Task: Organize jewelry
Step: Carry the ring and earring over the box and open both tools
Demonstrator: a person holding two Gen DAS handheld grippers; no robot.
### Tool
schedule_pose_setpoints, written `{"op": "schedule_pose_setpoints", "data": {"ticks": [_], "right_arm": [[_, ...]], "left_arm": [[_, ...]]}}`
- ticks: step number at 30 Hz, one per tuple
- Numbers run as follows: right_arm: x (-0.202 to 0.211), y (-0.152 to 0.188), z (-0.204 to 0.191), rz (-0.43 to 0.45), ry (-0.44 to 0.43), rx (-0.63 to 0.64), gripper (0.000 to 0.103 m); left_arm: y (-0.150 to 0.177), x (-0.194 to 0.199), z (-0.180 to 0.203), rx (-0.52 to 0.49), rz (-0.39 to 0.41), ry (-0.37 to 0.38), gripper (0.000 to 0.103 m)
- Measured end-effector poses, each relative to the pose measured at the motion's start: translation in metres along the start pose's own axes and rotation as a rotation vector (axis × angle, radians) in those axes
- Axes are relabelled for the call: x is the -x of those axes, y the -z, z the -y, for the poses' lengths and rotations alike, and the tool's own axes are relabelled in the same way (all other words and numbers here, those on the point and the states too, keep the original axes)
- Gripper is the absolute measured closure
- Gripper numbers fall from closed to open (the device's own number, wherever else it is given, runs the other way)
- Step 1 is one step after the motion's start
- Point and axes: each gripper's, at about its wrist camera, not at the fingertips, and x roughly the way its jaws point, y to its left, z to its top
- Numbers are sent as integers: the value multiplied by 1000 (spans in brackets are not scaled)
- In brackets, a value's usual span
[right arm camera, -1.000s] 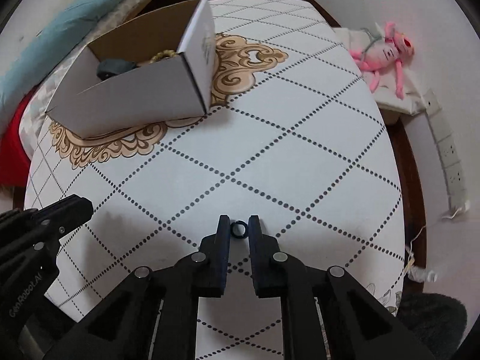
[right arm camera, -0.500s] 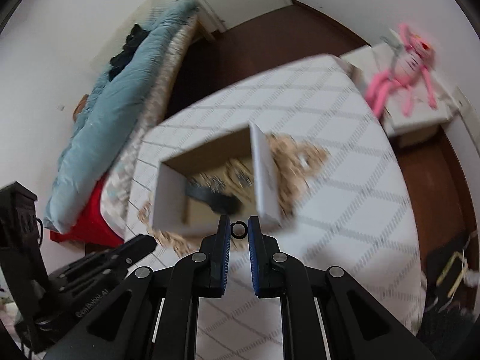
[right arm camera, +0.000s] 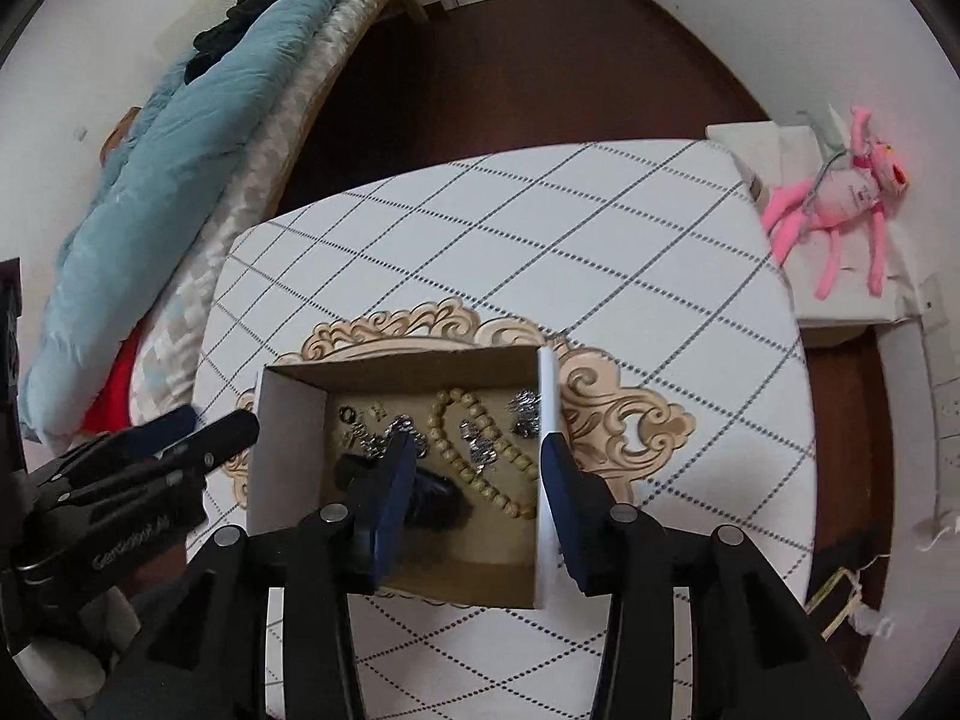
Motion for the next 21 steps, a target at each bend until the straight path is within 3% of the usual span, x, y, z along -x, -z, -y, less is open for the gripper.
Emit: {"op": "schedule_pose_setpoints", "data": {"ticks": [2,5,7,10,12,21], "right_arm": [[1,0,2,3,16,0,57],[4,4,7,12,51,0,57],[6,9,10,18,88,4,57],[7,19,9,26,155,34,31],[6,27,7,27,194,57,3],[-2,53,1,30,267,87,1]], "left_arm": [[1,0,-2,-1,-1,-6,30],[5,2,-5,7,7,-23,13],[8,4,-7,15,16,-39,11],[16,7,-9,24,40,-59,0],[25,8,-10,27,60,-80,0],[54,2,-5,23,52,-94,0]]}}
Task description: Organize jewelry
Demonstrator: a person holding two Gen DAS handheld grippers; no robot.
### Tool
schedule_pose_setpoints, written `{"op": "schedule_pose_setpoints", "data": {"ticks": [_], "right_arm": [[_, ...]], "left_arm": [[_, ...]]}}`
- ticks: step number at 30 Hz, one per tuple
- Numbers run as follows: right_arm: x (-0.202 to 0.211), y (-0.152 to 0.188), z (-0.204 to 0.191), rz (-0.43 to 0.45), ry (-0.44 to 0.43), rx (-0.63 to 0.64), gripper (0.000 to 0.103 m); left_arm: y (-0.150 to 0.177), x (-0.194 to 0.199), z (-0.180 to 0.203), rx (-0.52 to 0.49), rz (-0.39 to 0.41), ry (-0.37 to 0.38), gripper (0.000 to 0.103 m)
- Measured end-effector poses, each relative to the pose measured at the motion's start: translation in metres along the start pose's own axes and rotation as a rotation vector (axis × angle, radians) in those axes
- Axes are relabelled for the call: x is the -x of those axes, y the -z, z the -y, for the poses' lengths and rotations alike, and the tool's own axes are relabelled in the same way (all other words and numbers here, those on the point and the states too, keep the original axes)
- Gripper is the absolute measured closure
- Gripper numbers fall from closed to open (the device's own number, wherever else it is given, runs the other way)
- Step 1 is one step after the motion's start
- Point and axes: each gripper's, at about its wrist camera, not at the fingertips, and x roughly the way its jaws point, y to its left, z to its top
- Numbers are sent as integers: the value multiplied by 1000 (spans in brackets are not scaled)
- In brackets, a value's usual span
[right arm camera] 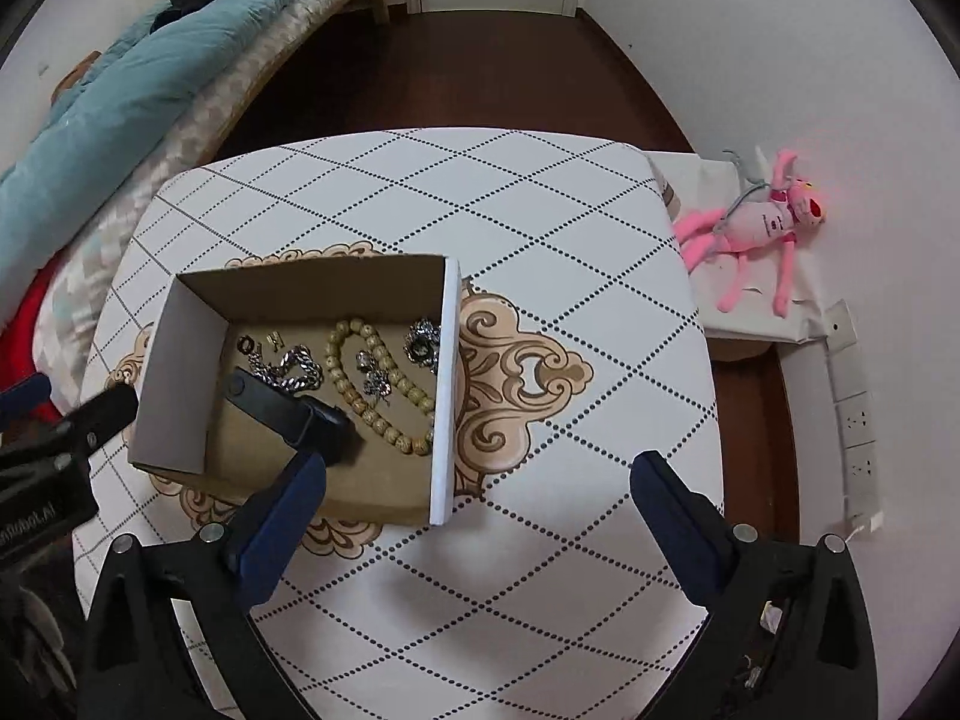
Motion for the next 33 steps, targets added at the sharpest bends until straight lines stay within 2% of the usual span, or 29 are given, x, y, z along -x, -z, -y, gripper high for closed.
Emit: {"op": "schedule_pose_setpoints", "data": {"ticks": [7,12,19,24,33], "right_arm": [[9,7,1,17,12,-10,0],[33,14,6,61,11,-21,0],[97,39,8,170,7,-27,0],[151,59,10,257,-1,-34,0],[242,91,14,399,-8,-51,0]], "left_arm": [[13,5,2,6,-3,5,0],[21,33,3,2,46,-9,0],[37,96,0,13,157,-23,0],[49,150,0,12,248,2,0],[69,222,-1,12,348,37,0]]}}
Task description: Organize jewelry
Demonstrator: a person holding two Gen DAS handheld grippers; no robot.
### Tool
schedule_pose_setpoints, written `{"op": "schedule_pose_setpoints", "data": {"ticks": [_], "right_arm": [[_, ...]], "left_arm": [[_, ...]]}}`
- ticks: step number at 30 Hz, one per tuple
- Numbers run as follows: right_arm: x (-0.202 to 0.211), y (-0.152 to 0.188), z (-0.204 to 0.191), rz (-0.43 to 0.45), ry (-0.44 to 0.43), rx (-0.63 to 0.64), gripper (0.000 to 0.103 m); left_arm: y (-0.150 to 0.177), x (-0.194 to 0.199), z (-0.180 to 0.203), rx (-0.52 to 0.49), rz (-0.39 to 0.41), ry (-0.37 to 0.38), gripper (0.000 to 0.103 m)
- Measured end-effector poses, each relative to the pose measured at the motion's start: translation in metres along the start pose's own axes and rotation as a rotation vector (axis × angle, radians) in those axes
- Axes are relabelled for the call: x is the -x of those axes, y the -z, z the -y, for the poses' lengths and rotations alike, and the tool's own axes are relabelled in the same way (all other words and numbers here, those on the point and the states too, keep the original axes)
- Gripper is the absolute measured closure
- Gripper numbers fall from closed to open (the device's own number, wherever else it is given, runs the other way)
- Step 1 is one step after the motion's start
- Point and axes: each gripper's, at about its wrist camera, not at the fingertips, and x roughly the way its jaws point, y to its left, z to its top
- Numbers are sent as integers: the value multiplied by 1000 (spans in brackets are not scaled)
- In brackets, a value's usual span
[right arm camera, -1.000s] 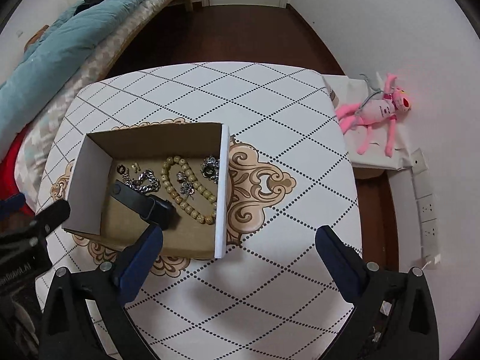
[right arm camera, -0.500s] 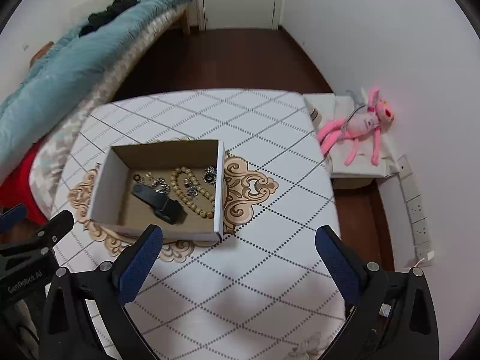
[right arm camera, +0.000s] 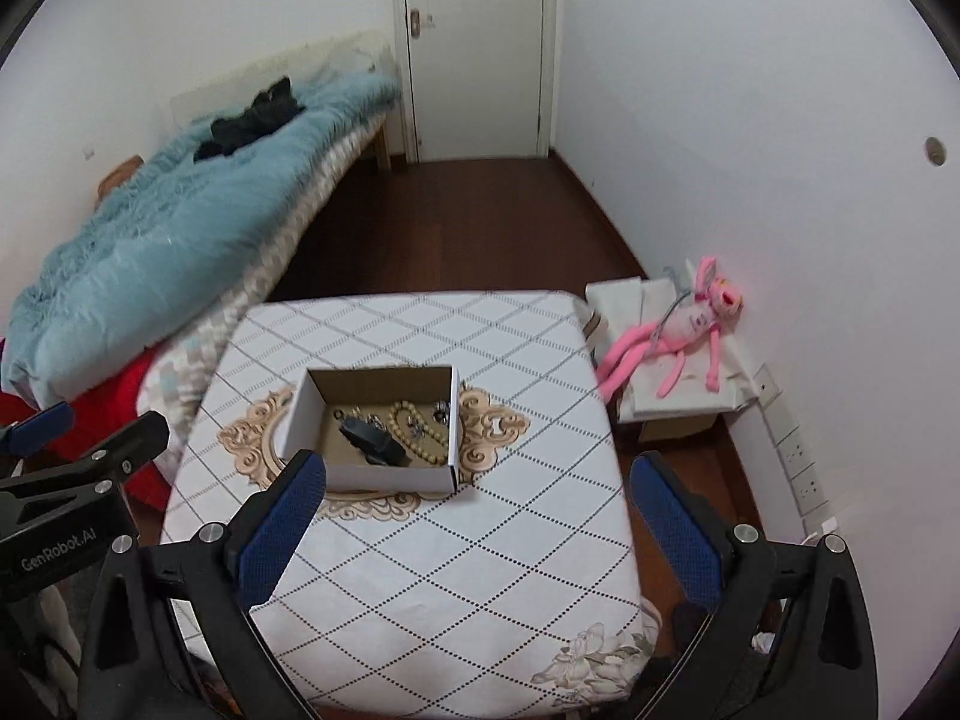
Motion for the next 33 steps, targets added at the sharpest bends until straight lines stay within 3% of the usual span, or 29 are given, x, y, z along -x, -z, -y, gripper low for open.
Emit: {"op": "schedule_pose_setpoints", "data": {"ticks": [15,24,33], "right_arm": [[80,1,-1,98,-5,-9,0],[80,2,7,87,5,-22,0],[54,-6,0,48,21,-8,0]], "left_arm": [[9,45,-7,17,19,34,0],[13,44,-4,5,4,34,0],[5,10,0,12,-52,-6,0]]}}
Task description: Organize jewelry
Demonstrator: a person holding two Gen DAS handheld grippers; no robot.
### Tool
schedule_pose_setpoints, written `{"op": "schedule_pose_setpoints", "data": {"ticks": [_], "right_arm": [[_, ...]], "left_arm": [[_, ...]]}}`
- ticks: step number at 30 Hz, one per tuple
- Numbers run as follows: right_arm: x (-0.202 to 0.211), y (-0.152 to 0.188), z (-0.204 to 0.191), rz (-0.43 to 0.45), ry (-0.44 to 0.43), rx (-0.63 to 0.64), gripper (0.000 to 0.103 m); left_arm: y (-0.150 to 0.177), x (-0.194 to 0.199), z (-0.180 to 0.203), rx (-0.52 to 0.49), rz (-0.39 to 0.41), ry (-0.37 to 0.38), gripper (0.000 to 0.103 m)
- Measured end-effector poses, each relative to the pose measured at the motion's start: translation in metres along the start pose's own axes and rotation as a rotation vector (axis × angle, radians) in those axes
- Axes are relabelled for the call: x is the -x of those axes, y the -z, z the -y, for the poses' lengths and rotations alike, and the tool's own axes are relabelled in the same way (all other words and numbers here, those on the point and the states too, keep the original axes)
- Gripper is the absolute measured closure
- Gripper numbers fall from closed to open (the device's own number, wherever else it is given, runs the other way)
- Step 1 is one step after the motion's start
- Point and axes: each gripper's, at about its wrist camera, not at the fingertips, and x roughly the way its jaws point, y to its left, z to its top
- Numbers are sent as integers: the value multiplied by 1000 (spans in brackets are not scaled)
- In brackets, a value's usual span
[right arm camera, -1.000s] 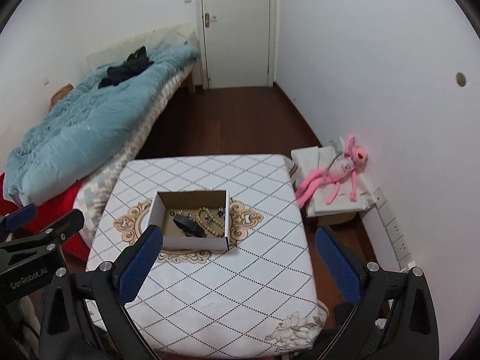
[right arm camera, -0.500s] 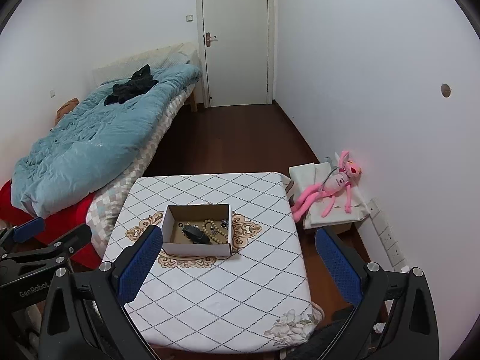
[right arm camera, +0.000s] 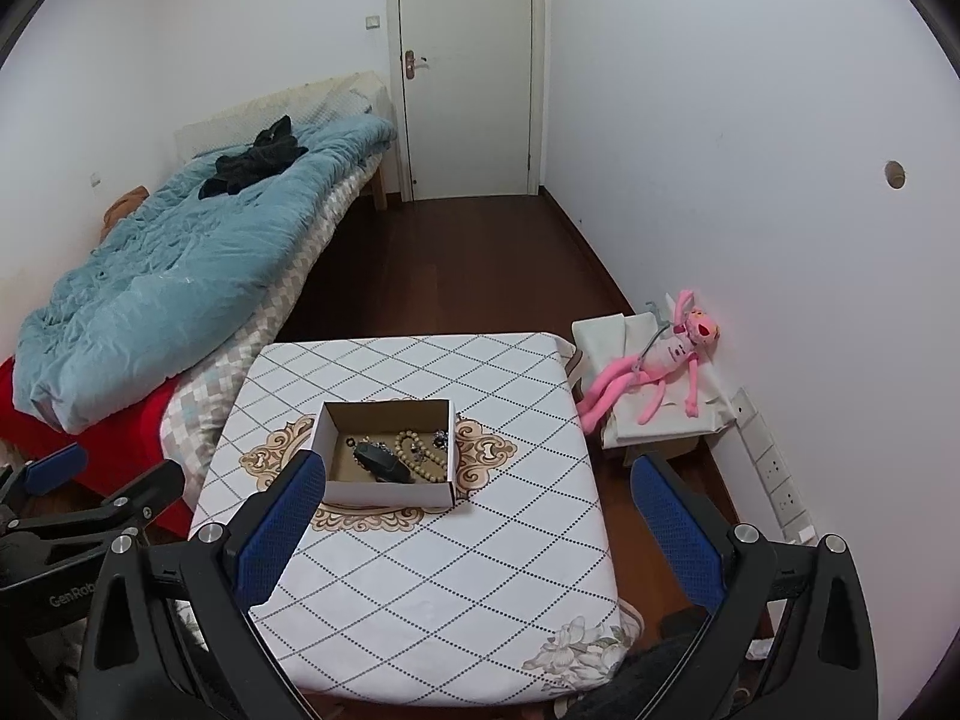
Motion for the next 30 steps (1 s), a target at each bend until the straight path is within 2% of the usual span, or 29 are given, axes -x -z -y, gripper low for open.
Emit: {"op": "schedule_pose_setpoints", "data": {"ticks": [19,30], "right_arm": [[-121,-18,-11,-192,26,30,0],[-142,-16,-13,-242,28,46,0]], "left_arm": [[-26,-77,3,-24,-116,-43,0],[-26,-93,5,-18,-155,-36,0]]}}
